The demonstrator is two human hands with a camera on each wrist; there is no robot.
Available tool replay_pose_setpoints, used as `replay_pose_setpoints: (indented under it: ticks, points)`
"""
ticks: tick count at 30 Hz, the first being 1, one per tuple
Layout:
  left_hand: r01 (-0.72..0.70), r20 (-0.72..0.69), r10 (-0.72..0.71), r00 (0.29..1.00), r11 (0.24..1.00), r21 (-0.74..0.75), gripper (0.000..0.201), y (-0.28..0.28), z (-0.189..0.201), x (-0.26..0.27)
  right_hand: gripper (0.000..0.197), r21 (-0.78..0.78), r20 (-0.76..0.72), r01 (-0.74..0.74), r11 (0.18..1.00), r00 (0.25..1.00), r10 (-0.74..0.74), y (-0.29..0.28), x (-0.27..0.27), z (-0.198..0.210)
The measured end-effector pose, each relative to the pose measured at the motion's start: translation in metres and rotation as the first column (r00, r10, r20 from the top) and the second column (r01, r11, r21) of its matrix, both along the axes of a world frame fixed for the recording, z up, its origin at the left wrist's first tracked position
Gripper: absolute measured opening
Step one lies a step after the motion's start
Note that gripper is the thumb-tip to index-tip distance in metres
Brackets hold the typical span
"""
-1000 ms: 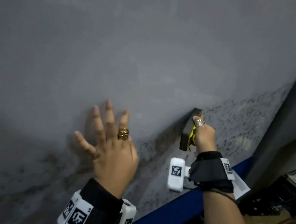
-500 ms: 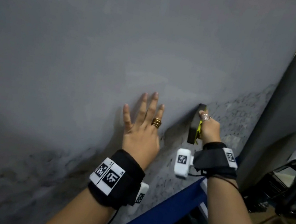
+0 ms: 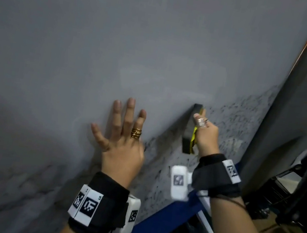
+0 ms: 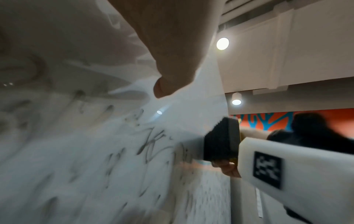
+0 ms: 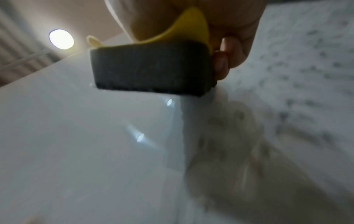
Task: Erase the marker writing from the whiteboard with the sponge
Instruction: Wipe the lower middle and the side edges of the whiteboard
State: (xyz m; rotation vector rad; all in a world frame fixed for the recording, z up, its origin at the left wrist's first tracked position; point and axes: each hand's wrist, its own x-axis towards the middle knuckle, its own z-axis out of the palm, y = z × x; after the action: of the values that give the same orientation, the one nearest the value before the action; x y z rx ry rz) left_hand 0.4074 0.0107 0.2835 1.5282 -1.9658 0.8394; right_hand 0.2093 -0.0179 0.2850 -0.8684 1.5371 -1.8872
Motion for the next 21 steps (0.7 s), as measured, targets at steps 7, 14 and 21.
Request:
replay_pose_setpoints:
  ticks: [7,14,21]
  points:
    - [0.014,-0.111,-0.017,0.994,0.999,-0.033,0.069,-0.001,-0.007,-0.014,0.014,0.024,0.074,-0.057,0.998,0.996,0.055,0.006,-0.016,0.006]
    - [0.273,-0.273,-0.276,0.921,0.961,-0.049,0.058,0.015,0.002,-0.053,0.031,-0.041,0.191,-0.257,0.966,0.947,0.26,0.03,0.033,-0.019]
    - [0.221,0.085,-0.229,0.97,0.97,0.098,0.074,-0.013,0.022,-0.081,0.035,0.187,0.188,0.027,0.982,0.98,-0.063,0.001,-0.053,0.0]
